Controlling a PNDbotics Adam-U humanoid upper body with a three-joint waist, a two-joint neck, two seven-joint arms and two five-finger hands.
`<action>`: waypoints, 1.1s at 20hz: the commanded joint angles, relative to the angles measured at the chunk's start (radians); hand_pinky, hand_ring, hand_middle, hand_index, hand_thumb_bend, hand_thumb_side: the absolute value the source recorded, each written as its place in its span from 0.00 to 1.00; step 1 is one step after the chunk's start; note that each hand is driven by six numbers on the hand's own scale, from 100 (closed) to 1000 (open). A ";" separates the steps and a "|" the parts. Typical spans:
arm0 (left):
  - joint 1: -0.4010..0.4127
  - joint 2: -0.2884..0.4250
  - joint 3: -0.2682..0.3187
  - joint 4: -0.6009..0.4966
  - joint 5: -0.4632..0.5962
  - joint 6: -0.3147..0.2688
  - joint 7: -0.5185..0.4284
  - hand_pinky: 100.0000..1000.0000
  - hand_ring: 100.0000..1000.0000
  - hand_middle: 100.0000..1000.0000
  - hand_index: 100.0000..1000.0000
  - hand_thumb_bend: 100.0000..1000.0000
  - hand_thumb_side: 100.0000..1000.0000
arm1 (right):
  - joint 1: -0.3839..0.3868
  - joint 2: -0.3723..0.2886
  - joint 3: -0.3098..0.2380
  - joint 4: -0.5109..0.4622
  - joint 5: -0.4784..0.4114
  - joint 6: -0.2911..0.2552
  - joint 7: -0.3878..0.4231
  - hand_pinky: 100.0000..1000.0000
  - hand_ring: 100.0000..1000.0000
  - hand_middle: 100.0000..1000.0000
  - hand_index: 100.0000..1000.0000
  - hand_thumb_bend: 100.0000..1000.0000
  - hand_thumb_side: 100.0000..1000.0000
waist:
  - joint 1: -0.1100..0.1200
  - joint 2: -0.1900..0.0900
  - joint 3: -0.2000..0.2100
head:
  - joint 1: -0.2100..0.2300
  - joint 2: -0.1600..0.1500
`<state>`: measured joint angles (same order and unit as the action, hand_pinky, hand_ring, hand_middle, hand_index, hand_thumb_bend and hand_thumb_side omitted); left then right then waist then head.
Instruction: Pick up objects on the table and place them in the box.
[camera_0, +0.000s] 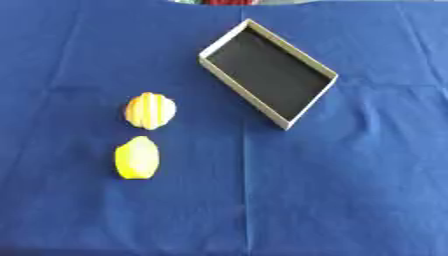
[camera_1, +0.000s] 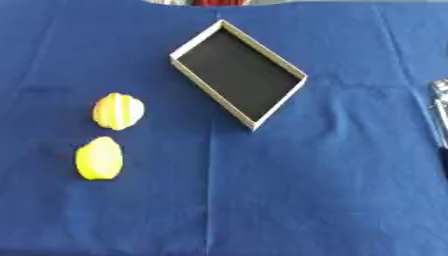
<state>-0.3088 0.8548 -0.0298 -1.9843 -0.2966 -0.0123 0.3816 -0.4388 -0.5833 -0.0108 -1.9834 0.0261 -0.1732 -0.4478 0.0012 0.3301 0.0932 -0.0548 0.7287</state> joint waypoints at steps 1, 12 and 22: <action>0.029 0.130 -0.004 -0.016 0.019 0.063 -0.108 0.88 0.76 0.74 0.88 0.00 0.61 | -0.006 -0.039 -0.005 -0.017 0.011 0.001 -0.003 0.80 0.81 0.70 0.76 0.00 0.77 | 0.005 -0.016 0.003 | -0.004 0.004; 0.005 0.281 -0.097 -0.016 0.004 0.088 -0.628 0.92 0.84 0.81 0.92 0.07 0.54 | -0.003 -0.048 0.006 -0.017 0.012 0.005 0.007 0.80 0.81 0.70 0.76 0.00 0.78 | 0.015 -0.022 0.005 | 0.000 0.015; -0.117 0.281 -0.254 -0.016 0.033 0.142 -0.882 0.96 0.87 0.81 0.92 0.20 0.25 | -0.015 -0.036 0.017 -0.017 -0.003 0.009 0.021 0.80 0.81 0.70 0.76 0.00 0.79 | 0.022 -0.024 -0.011 | 0.027 0.028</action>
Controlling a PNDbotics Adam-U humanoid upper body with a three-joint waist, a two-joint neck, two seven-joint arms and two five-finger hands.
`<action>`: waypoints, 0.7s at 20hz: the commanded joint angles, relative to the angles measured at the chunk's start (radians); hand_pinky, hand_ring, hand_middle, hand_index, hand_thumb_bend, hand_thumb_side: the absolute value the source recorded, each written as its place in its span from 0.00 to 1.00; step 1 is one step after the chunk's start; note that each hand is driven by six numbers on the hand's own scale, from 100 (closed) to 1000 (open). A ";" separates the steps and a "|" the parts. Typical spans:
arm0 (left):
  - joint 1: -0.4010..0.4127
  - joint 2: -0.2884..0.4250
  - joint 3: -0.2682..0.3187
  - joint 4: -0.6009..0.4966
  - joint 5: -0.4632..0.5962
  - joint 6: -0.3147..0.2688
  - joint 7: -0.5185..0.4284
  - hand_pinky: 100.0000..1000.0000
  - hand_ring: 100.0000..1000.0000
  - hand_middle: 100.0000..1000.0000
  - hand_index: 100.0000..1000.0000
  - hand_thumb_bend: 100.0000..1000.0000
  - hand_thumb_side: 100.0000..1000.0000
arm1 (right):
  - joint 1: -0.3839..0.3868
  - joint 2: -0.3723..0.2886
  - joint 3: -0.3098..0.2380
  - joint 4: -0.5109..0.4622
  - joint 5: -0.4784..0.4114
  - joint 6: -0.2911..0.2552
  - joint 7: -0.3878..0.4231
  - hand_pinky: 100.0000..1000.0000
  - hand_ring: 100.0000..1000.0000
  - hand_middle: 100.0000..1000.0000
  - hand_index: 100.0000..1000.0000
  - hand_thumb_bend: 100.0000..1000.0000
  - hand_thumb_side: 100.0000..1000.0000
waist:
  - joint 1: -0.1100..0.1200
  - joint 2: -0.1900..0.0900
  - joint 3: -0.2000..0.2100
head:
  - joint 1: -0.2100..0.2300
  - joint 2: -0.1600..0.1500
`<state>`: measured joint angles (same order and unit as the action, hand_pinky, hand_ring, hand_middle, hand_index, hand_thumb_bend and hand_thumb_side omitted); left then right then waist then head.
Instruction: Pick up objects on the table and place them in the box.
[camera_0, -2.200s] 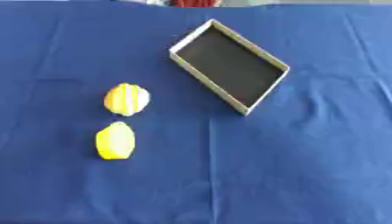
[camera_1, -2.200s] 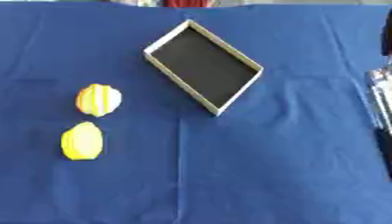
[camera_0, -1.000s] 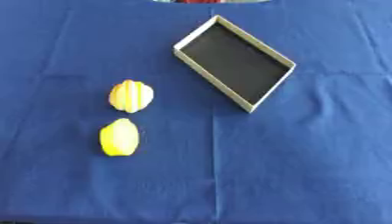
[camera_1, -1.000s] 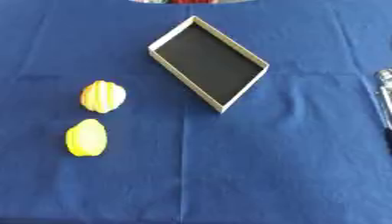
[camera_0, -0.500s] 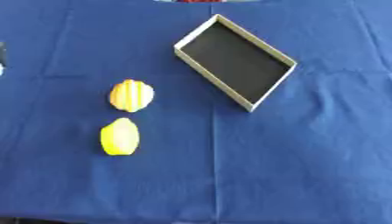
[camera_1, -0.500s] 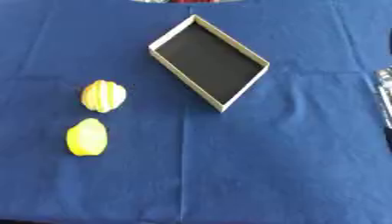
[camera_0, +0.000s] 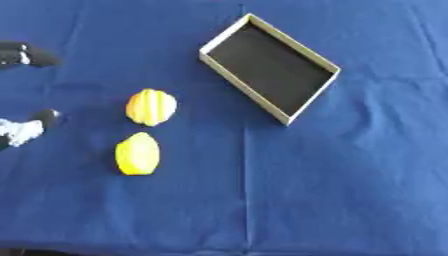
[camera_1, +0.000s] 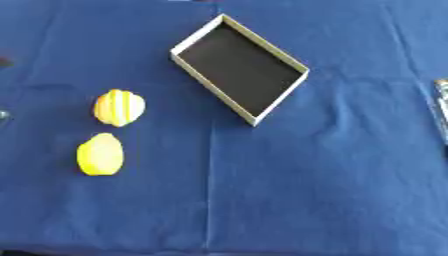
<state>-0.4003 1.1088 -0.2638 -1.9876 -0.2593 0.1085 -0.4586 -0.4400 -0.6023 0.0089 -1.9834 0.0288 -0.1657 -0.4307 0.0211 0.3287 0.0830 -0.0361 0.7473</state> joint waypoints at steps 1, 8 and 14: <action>-0.036 0.018 -0.034 -0.012 0.003 0.034 -0.052 0.97 0.87 0.81 0.92 0.18 0.27 | -0.013 -0.015 -0.002 -0.017 -0.006 0.002 0.005 0.80 0.81 0.70 0.76 0.00 0.79 | 0.003 -0.023 -0.002 | 0.011 0.011; -0.093 -0.025 -0.109 -0.012 0.065 0.034 -0.142 0.98 0.87 0.81 0.92 0.23 0.32 | -0.015 -0.007 0.002 -0.017 -0.012 0.008 0.011 0.80 0.81 0.70 0.76 0.00 0.79 | 0.010 -0.022 -0.011 | 0.018 0.018; -0.106 -0.054 -0.151 -0.012 -0.047 0.071 -0.165 0.97 0.88 0.81 0.93 0.30 0.27 | -0.014 0.000 0.005 -0.017 -0.016 0.011 0.014 0.80 0.81 0.70 0.76 0.00 0.80 | 0.014 -0.021 -0.014 | 0.026 0.022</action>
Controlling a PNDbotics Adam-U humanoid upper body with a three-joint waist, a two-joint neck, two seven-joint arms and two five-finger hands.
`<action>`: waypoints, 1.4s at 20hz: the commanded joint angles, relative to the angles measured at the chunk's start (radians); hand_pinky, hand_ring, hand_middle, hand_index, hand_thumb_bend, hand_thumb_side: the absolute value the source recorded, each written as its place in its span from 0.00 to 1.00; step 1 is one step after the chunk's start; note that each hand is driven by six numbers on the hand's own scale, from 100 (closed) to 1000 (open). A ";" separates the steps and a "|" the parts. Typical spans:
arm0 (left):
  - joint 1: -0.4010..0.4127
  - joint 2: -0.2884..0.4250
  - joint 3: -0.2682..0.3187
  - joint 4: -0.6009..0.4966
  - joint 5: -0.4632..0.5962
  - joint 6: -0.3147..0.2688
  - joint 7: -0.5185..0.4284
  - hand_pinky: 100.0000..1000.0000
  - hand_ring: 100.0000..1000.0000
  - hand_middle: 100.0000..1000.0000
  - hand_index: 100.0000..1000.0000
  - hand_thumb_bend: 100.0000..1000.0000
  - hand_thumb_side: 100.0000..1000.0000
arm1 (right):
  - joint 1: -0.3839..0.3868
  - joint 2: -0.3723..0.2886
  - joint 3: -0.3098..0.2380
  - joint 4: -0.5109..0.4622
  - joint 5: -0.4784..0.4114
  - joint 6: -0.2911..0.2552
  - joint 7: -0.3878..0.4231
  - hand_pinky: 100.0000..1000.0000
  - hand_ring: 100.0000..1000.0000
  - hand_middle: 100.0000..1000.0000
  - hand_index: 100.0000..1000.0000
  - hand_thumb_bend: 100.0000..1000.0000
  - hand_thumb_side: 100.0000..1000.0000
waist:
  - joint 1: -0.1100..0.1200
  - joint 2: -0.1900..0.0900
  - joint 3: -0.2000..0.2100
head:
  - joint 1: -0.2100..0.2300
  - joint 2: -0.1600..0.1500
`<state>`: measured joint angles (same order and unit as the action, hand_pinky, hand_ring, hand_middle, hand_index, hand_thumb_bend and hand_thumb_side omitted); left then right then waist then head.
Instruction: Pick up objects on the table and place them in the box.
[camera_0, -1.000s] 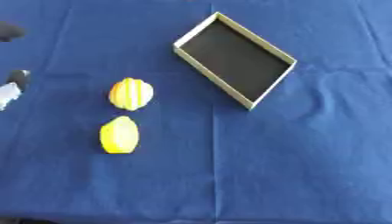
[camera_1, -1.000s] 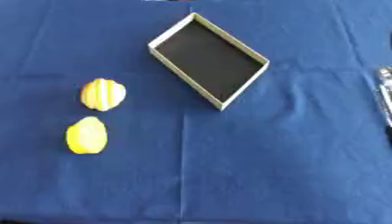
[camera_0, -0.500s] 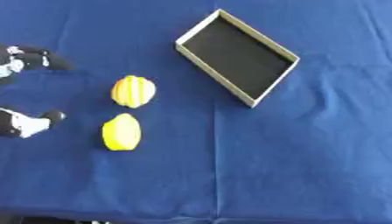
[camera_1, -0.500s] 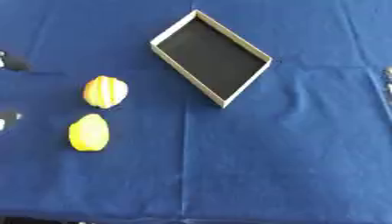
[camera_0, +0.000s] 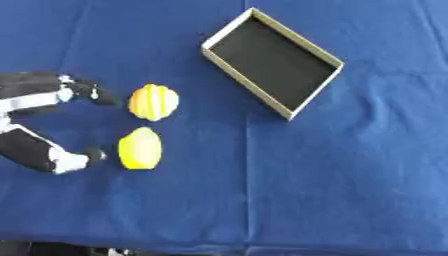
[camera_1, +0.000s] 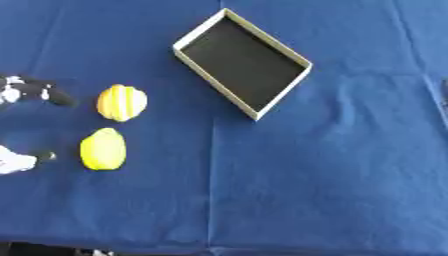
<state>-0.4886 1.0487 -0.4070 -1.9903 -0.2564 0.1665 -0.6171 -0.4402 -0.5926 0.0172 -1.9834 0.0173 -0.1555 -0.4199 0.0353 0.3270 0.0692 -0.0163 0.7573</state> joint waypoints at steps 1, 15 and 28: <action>-0.021 -0.003 -0.018 -0.010 -0.076 0.017 -0.007 0.96 0.88 0.81 0.93 0.31 0.26 | -0.014 -0.008 -0.003 -0.017 -0.005 0.001 0.003 0.80 0.81 0.70 0.76 0.00 0.80 | 0.000 -0.020 -0.001 | 0.007 0.012; -0.087 -0.168 -0.125 0.092 -0.275 0.158 -0.023 0.96 0.88 0.81 0.93 0.32 0.23 | -0.012 0.008 -0.001 -0.017 -0.012 0.007 0.007 0.80 0.81 0.70 0.76 0.00 0.81 | 0.002 -0.020 -0.008 | 0.019 0.013; -0.102 -0.255 -0.140 0.199 -0.263 0.173 0.070 0.85 0.67 0.54 0.69 0.00 0.15 | -0.008 0.013 -0.002 -0.017 -0.014 0.009 0.007 0.80 0.81 0.69 0.76 0.00 0.82 | -0.002 -0.019 -0.012 | 0.029 0.013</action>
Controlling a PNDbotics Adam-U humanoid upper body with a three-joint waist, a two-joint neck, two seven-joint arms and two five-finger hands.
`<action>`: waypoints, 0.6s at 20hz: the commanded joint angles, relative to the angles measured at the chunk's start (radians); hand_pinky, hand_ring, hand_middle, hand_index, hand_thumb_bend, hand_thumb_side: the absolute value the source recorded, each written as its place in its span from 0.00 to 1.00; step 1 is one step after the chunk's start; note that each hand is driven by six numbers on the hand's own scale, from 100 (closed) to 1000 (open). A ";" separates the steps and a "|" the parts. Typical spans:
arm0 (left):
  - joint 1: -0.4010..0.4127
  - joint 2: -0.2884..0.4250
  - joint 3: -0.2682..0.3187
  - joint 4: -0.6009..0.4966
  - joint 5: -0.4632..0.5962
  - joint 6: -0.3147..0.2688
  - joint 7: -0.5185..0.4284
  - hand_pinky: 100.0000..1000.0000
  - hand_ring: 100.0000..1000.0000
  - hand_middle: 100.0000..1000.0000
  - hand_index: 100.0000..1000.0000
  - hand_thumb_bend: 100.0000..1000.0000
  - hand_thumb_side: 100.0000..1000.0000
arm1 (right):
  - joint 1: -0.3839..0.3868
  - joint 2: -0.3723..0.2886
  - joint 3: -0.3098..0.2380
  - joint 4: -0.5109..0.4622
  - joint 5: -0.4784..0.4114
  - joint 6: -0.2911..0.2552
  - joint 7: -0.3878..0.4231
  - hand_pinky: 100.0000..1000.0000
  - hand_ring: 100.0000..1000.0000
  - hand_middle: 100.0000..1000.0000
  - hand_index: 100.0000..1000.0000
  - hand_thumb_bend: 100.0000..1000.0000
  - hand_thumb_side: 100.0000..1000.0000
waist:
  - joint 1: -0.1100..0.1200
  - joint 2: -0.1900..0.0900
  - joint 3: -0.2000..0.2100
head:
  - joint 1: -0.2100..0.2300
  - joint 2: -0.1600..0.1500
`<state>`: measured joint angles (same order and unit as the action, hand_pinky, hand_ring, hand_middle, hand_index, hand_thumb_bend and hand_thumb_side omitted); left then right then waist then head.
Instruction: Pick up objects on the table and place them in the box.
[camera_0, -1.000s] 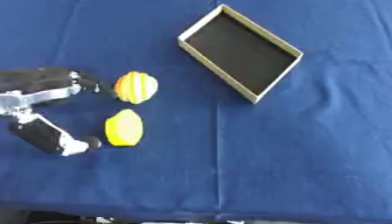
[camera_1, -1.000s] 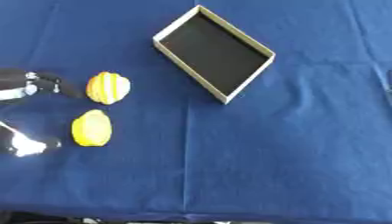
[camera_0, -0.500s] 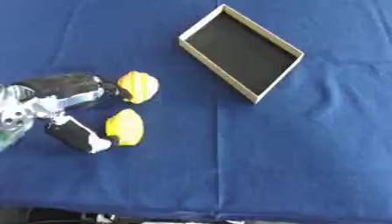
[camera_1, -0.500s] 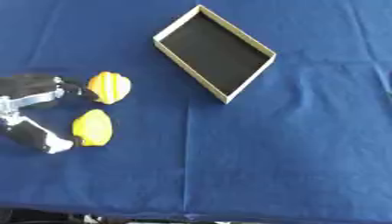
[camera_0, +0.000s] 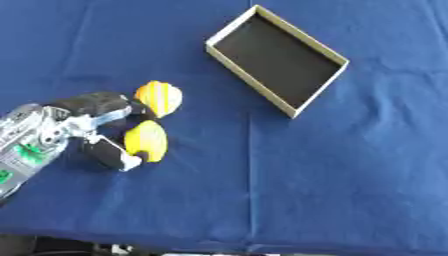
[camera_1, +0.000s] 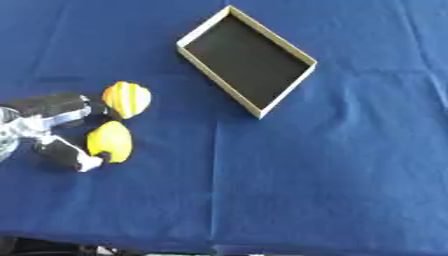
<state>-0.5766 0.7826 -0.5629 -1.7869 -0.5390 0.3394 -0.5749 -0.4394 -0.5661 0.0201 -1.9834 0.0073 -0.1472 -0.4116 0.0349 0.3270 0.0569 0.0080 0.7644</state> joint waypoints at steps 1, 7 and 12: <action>-0.012 0.014 0.023 -0.012 0.027 -0.002 0.042 0.84 0.64 0.52 0.67 0.00 0.14 | -0.008 -0.014 -0.005 -0.017 -0.004 0.000 -0.002 0.80 0.81 0.69 0.76 0.00 0.82 | -0.001 -0.019 0.001 | 0.004 0.006; -0.027 0.055 0.106 -0.148 -0.009 -0.012 0.089 0.80 0.59 0.51 0.64 0.00 0.03 | -0.005 -0.020 -0.005 -0.017 -0.004 -0.001 -0.003 0.80 0.81 0.69 0.76 0.00 0.81 | -0.001 -0.022 0.007 | 0.000 0.006; -0.150 0.034 0.174 -0.209 -0.011 -0.024 0.086 0.80 0.59 0.51 0.65 0.00 0.02 | -0.007 -0.025 -0.006 -0.017 -0.007 -0.006 -0.005 0.80 0.81 0.69 0.76 0.00 0.81 | -0.004 -0.030 0.016 | -0.003 0.006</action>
<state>-0.7080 0.8018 -0.4209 -1.9724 -0.5522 0.3168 -0.4916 -0.4378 -0.5665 0.0201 -1.9834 0.0065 -0.1501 -0.4147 0.0334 0.3193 0.0712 0.0063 0.7645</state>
